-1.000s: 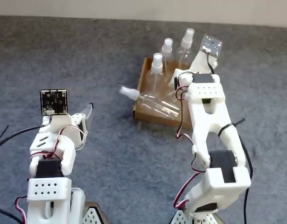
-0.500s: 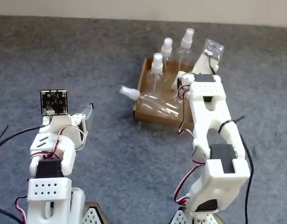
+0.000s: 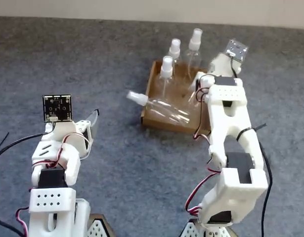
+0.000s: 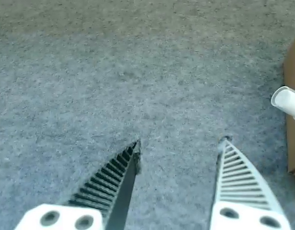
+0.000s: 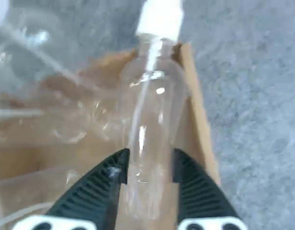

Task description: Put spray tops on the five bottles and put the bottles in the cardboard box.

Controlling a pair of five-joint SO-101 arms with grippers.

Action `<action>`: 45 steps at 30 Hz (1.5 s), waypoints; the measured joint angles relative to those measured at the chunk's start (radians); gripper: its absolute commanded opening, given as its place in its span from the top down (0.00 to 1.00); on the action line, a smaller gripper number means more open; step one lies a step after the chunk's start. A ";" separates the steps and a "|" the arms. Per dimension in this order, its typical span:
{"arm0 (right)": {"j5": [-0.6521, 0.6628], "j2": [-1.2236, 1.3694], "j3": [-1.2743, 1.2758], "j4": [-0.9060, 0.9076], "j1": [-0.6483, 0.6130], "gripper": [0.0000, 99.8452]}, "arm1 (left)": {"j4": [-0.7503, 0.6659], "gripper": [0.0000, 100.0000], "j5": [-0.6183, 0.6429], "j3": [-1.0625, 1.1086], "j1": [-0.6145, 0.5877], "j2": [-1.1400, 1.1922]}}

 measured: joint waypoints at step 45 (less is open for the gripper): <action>0.037 0.008 -0.018 0.000 -0.031 0.73 | 0.000 0.77 0.000 0.000 0.000 0.000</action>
